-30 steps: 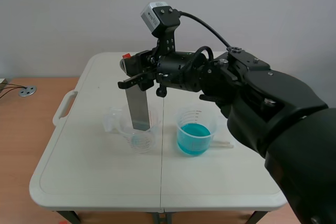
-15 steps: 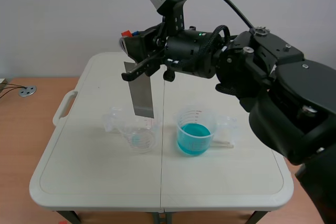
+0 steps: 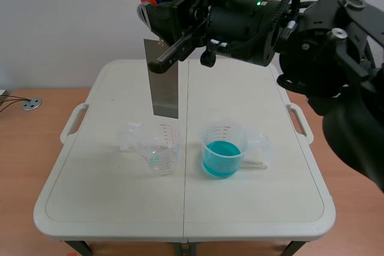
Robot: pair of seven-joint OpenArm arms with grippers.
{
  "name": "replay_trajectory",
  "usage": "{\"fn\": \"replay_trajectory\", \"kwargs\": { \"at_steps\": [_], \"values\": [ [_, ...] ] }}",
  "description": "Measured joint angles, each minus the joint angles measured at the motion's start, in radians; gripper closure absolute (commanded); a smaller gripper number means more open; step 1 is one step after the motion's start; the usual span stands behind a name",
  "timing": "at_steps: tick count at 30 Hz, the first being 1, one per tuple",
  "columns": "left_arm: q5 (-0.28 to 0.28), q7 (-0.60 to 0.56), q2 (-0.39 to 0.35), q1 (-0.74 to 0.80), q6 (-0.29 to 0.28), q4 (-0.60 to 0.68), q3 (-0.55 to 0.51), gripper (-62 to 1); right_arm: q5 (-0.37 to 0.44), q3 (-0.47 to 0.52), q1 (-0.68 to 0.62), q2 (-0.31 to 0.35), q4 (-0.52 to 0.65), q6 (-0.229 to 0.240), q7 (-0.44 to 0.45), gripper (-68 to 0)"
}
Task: Hold the metal plate by the orange handle, dip it into the blue solution, take it out and point at it, then put the plate back in the beaker on the left.
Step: 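Move the plate over the blue solution, then point at the plate with the left hand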
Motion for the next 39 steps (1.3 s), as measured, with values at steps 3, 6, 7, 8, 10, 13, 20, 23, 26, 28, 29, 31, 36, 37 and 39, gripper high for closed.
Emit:
{"fn": "replay_trajectory", "kwargs": {
  "at_steps": [3,6,7,8,10,13,20,23,26,28,29,31,36,37,39],
  "values": [
    [-0.023,0.0,-0.007,0.002,0.0,0.027,-0.057,-2.3,0.0,0.037,-0.021,0.024,0.048,0.0,-0.001,-1.3],
    [-0.073,0.0,-0.031,0.01,-0.001,0.069,-0.127,-2.3,0.0,0.069,-0.039,0.052,0.093,-0.001,0.0,-1.3],
    [-0.094,0.0,-0.041,0.017,-0.005,0.086,-0.156,-2.3,0.001,0.079,-0.046,0.063,0.107,-0.001,0.0,-1.3],
    [-0.109,-0.001,-0.053,0.025,-0.009,0.106,-0.189,-2.3,0.001,0.09,-0.051,0.071,0.119,0.0,0.0,-1.3],
    [-0.14,0.0,-0.074,0.05,-0.01,0.151,-0.263,-2.3,0.002,0.109,-0.061,0.09,0.135,0.0,0.0,-1.3],
    [-0.184,0.001,-0.095,0.095,-0.015,0.221,-0.396,-2.3,0.003,0.137,-0.075,0.121,0.151,0.0,0.001,-1.3],
    [-0.256,-0.005,-0.103,0.181,-0.031,0.395,-0.713,-2.3,0.023,0.203,-0.116,0.192,0.159,0.002,0.019,-1.3],
    [-0.263,-0.038,-0.103,0.187,-0.031,0.476,-0.815,-2.3,0.029,0.225,-0.129,0.22,0.159,0.003,0.044,-1.3],
    [-0.263,-0.14,-0.103,0.184,-0.031,0.566,-0.895,-2.3,0.029,0.238,-0.139,0.245,0.159,0.003,0.058,-1.3],
    [-0.264,-0.191,-0.107,0.177,-0.036,0.63,-0.922,-2.3,0.029,0.238,-0.147,0.254,0.159,0.003,0.06,-1.3],
    [-0.263,-0.193,-0.115,0.167,-0.045,0.66,-0.922,-2.3,0.029,0.238,-0.149,0.257,0.159,0.006,0.056,-1.3],
    [-0.248,-0.167,-0.142,0.129,-0.099,0.707,-0.904,-2.3,0.029,0.238,-0.15,0.259,0.159,0.007,0.056,-1.3],
    [-0.248,-0.098,-0.231,-0.041,-0.191,0.773,-0.804,-2.3,0.029,0.238,-0.15,0.259,0.159,0.007,0.06,-1.3],
    [-0.248,-0.088,-0.246,-0.08,-0.201,0.777,-0.778,-2.3,0.029,0.238,-0.153,0.259,0.159,0.007,0.06,-1.2],
    [-0.248,-0.053,-0.27,-0.163,-0.229,0.78,-0.715,-2.3,0.029,0.238,-0.161,0.259,0.159,0.007,0.06,-1.2]
  ]
}}
